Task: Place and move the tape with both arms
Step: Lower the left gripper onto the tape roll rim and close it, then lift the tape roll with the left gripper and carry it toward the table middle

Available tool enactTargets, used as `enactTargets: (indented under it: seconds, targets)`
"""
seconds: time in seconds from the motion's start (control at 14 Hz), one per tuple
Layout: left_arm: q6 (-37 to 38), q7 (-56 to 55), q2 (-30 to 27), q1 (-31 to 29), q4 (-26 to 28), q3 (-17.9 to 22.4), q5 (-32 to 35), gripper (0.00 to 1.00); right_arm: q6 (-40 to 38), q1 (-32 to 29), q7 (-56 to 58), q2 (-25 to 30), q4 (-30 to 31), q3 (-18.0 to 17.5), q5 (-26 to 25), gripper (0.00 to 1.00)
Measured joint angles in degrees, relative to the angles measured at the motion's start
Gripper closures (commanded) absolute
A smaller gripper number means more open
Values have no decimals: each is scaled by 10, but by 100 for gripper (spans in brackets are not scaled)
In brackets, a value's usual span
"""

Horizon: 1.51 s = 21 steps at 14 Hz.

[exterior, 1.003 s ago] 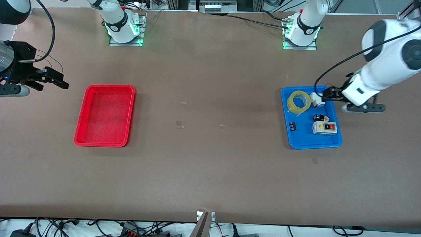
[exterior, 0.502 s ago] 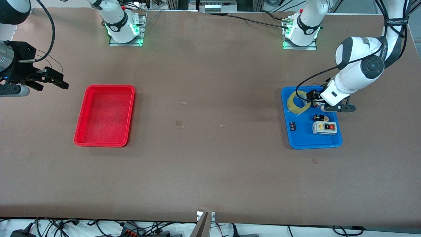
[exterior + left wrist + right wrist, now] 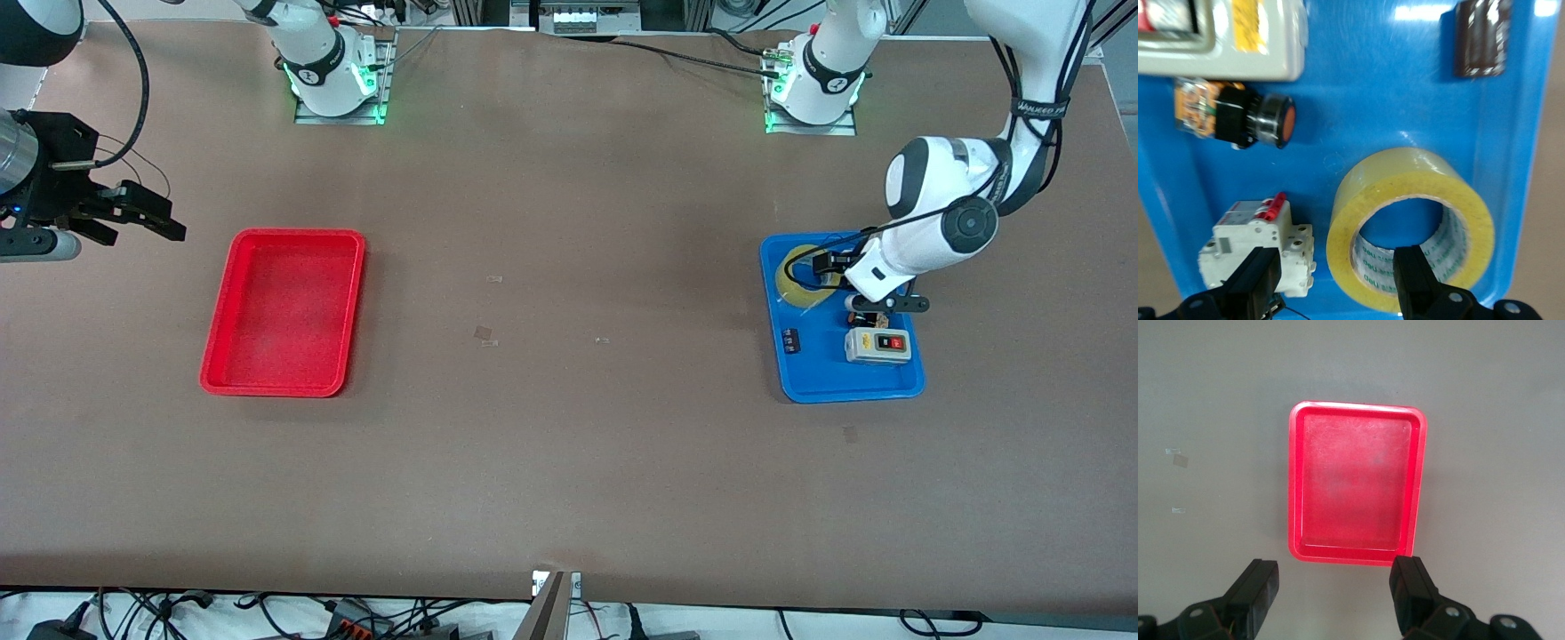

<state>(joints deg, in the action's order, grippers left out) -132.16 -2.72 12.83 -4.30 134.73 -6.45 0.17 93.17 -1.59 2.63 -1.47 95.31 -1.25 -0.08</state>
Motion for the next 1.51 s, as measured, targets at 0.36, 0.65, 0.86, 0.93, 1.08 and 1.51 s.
enactTargets:
  seconds: [0.36, 0.65, 0.86, 0.93, 1.08, 1.51]
  targets:
    - [-3, -7, 13, -4, -6, 0, -5, 97, 0, 0, 0, 0, 0, 0, 0, 0]
    - [-1, -8, 11, -4, -10, -1, -10, 100, 0, 0, 0, 0, 0, 0, 0, 0]
    - [46, -8, 11, -4, -41, 0, -12, 100, 0, 0, 0, 0, 0, 0, 0, 0]
    - [85, -8, 11, -4, -70, -1, -17, 100, 0, 0, 0, 0, 0, 0, 0, 0]
    - [147, -10, 9, -4, -133, -1, -51, 100, 0, 0, 0, 0, 0, 0, 0, 0]
    - [170, -162, 40, 3, -213, -68, -96, 100, 3, 0, 1, -3, -3, 0, 0, 0]
